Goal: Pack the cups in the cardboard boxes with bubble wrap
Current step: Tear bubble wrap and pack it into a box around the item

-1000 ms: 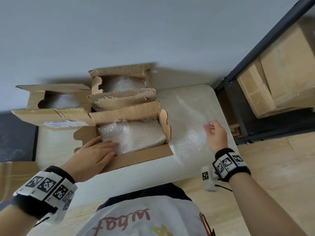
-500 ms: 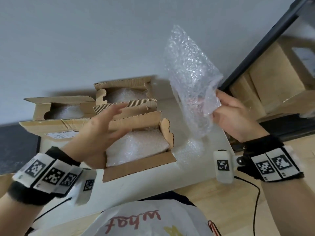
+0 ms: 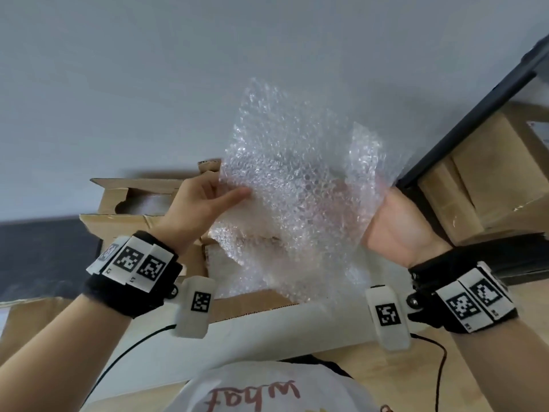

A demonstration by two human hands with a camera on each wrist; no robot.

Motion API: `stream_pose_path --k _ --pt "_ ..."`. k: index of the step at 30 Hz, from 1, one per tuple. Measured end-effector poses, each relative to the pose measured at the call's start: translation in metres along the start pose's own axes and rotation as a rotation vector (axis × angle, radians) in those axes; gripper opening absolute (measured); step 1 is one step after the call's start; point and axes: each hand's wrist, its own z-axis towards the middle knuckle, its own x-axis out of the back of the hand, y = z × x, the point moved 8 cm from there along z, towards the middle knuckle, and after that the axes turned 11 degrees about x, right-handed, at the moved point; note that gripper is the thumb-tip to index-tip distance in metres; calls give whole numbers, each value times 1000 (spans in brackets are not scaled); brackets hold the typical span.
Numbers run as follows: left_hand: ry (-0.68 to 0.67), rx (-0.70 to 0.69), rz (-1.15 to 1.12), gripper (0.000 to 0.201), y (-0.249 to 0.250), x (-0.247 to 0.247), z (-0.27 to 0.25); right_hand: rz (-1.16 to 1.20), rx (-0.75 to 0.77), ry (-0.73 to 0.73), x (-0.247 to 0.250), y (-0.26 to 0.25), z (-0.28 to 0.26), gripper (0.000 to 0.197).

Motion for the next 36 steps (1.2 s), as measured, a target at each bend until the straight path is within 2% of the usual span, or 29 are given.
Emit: stream_pose_path --k 3,4,6,7,10,13,16,18,19,21,24,26,28,30,31,33,34,36 --pt "45 23 -43 22 -8 11 -5 89 4 10 1 5 -2 78" --pt "58 26 -68 28 -9 15 -7 29 46 67 7 5 -3 76" --pt "73 23 -118 45 -10 20 -12 -210 165 186 18 1 -5 57" --pt "71 14 -137 47 -10 21 -14 -322 218 233 22 -1 -5 51" --pt "92 -19 -163 27 -7 24 -21 -483 318 322 29 -5 -5 53" --pt "167 -61 -107 16 -4 34 -24 -594 356 309 25 -7 -1 48" --pt "230 -84 -65 44 -2 46 -24 -797 322 250 20 -3 7 39" --pt "257 -105 58 53 0 49 -24 -978 295 207 18 1 12 45" --pt "267 -117 136 48 1 48 -24 -1054 295 198 17 3 14 45" --pt "307 -158 275 30 4 49 -28 -1169 349 211 14 2 17 33" --pt "376 -267 441 11 10 52 -39 -1335 584 197 -1 -8 13 10" --pt "411 -423 632 4 14 49 -51 -1525 819 119 -19 -11 2 4" --pt "407 -566 836 4 11 41 -64 -1742 991 27 -32 -3 -10 7" --pt "308 -696 1026 4 -5 26 -75 -1948 1082 -169 -41 20 -19 10" --pt "219 -753 1110 6 -17 17 -81 -2047 1087 -324 -43 37 -24 9" --pt "6 -808 1250 6 -48 2 -89 -2156 992 -635 -42 71 -29 7" --pt "-77 -805 1300 6 -62 -3 -91 -2156 913 -742 -39 84 -29 8" --pt "-191 -758 1376 17 -83 -11 -90 -2133 768 -860 -34 100 -27 12"
